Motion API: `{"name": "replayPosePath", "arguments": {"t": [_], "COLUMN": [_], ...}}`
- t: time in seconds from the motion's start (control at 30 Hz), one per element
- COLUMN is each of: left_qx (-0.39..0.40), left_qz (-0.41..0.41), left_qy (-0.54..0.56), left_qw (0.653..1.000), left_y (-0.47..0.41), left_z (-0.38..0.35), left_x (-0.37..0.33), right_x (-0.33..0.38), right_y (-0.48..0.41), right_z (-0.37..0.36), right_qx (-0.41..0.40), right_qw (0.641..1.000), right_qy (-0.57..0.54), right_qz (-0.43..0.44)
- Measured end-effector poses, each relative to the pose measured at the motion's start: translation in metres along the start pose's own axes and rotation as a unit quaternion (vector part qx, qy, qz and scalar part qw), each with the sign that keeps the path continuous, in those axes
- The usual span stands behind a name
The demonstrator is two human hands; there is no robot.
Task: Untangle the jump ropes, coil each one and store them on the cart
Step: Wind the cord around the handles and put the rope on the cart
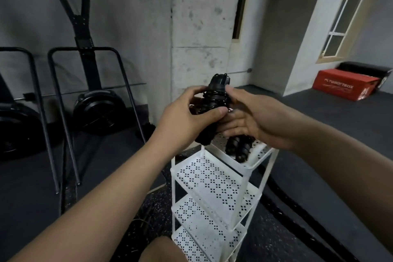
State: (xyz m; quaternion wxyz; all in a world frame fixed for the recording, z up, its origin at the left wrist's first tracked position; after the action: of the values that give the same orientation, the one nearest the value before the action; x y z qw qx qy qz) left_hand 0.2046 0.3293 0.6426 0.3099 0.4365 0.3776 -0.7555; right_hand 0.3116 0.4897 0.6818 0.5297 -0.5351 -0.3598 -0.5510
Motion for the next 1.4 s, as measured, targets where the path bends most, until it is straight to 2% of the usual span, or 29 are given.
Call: {"name": "replayPosePath", "arguments": {"t": [0.13, 0.23, 0.3, 0.33, 0.37, 0.4, 0.47, 0.57, 0.63, 0.7, 0.77, 0.87, 0.97, 1.1, 1.27, 1.4], "left_qx": [0.034, 0.038, 0.033, 0.028, 0.025, 0.026, 0.040, 0.051, 0.056, 0.068, 0.085, 0.093, 0.099, 0.096, 0.089, 0.079], "left_qz": [-0.006, -0.001, 0.012, 0.022, 0.034, 0.052, 0.083, 0.102, 0.102, 0.092, 0.081, 0.073, 0.074, 0.067, 0.025, -0.003], "left_qy": [-0.011, -0.002, 0.025, 0.039, 0.053, 0.069, 0.090, 0.081, 0.073, 0.051, 0.027, 0.009, -0.001, -0.036, -0.149, -0.176], "left_qw": [0.999, 0.999, 0.999, 0.999, 0.998, 0.996, 0.992, 0.990, 0.991, 0.992, 0.993, 0.993, 0.992, 0.992, 0.985, 0.981], "left_y": [-0.006, -0.001, 0.002, 0.003, 0.003, 0.002, -0.001, -0.004, -0.004, -0.003, -0.003, -0.005, -0.007, -0.008, -0.008, -0.015], "left_z": [-0.020, -0.018, -0.010, -0.005, 0.000, 0.006, 0.015, 0.023, 0.021, 0.014, 0.005, -0.005, -0.012, -0.023, -0.042, -0.063], "left_x": [-0.009, -0.004, 0.005, 0.009, 0.012, 0.016, 0.021, 0.026, 0.027, 0.026, 0.022, 0.018, 0.013, 0.009, 0.004, -0.006], "right_x": [0.000, -0.012, -0.016, -0.016, -0.013, -0.008, 0.000, -0.005, -0.011, -0.014, -0.016, -0.022, -0.034, -0.048, -0.061, -0.064], "right_y": [0.005, 0.011, 0.011, 0.009, 0.004, -0.001, -0.016, -0.036, -0.045, -0.050, -0.057, -0.066, -0.068, -0.070, -0.070, -0.071], "right_z": [0.025, 0.023, 0.021, 0.024, 0.032, 0.042, 0.066, 0.097, 0.106, 0.106, 0.110, 0.120, 0.123, 0.119, 0.120, 0.130], "right_qx": [-0.019, 0.011, 0.031, 0.039, 0.042, 0.045, 0.078, 0.184, 0.252, 0.301, 0.317, 0.305, 0.308, 0.277, 0.224, 0.189], "right_qw": [0.999, 0.998, 0.999, 0.998, 0.986, 0.958, 0.883, 0.806, 0.781, 0.774, 0.778, 0.788, 0.774, 0.766, 0.790, 0.798], "right_qy": [-0.032, -0.060, -0.011, 0.058, 0.160, 0.275, 0.450, 0.559, 0.571, 0.556, 0.540, 0.533, 0.551, 0.580, 0.570, 0.570], "right_qz": [-0.007, -0.020, -0.014, 0.002, 0.032, 0.068, 0.108, 0.065, 0.019, -0.031, -0.055, -0.041, -0.039, 0.013, 0.038, 0.052]}}
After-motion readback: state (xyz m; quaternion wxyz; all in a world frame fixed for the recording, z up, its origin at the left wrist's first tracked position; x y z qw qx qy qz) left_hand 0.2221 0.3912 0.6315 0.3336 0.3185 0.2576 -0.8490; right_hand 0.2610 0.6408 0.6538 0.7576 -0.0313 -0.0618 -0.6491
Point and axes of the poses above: each hand's wrist, its own y-axis away from the middle knuckle, its own z-axis out of the back of the hand, x = y × z, the point moved 1 cm from there along -y, towards the middle knuckle, and after that the axes turned 9 degrees about z, right-handed, at the moved point
